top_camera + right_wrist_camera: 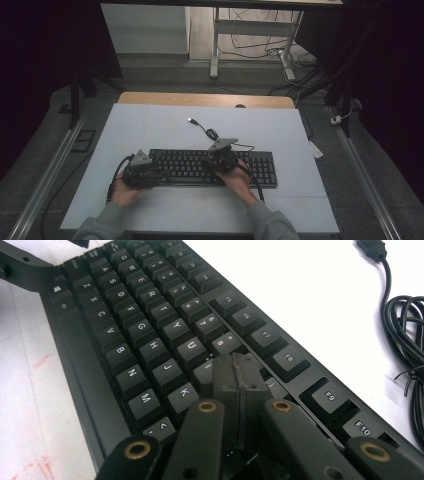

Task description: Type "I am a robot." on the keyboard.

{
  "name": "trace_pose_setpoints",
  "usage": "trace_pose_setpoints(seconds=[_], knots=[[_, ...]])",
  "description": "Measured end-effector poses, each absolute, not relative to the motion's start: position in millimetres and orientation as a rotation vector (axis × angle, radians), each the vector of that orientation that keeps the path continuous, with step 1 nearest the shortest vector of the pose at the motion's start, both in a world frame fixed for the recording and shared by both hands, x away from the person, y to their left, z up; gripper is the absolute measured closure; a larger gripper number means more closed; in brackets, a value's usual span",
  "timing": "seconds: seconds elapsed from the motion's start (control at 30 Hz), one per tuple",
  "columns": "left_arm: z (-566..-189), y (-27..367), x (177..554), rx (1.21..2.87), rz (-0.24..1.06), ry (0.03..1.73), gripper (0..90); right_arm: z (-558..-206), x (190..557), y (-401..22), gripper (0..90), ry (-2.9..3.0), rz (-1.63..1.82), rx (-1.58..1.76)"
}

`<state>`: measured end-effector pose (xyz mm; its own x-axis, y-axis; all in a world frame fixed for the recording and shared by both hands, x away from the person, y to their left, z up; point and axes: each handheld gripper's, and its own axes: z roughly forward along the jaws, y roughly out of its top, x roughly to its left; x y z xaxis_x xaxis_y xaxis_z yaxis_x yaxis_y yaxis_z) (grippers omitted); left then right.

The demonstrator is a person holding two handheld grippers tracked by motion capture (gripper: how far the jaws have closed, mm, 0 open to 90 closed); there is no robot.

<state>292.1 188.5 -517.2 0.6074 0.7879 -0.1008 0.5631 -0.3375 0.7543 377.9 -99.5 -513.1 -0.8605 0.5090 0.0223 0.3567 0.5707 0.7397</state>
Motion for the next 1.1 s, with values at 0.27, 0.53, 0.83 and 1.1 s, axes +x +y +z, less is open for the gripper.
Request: trace_pose_setpoints(seconds=[0.27, 0.53, 0.83, 1.1], knots=[[-517.1, 189.0, 292.0, 2.043, 0.365, 1.064, 39.7, -515.9, 378.4, -97.4, 89.6, 2.609, 1.145, 0.725], [-516.4, 190.3, 291.5, 2.036, 0.368, 1.066, 39.6, -501.1, 373.9, -109.2, 89.6, 2.542, 1.259, 0.744], [-516.2, 190.8, 291.2, 2.035, 0.366, 1.066, 39.5, -493.6, 363.9, -136.7, 89.6, 2.508, 1.319, 0.778], [-516.3, 191.1, 291.2, 2.036, 0.366, 1.067, 39.1, -491.4, 347.0, -170.3, 77.4, 2.482, 1.320, 0.786]])
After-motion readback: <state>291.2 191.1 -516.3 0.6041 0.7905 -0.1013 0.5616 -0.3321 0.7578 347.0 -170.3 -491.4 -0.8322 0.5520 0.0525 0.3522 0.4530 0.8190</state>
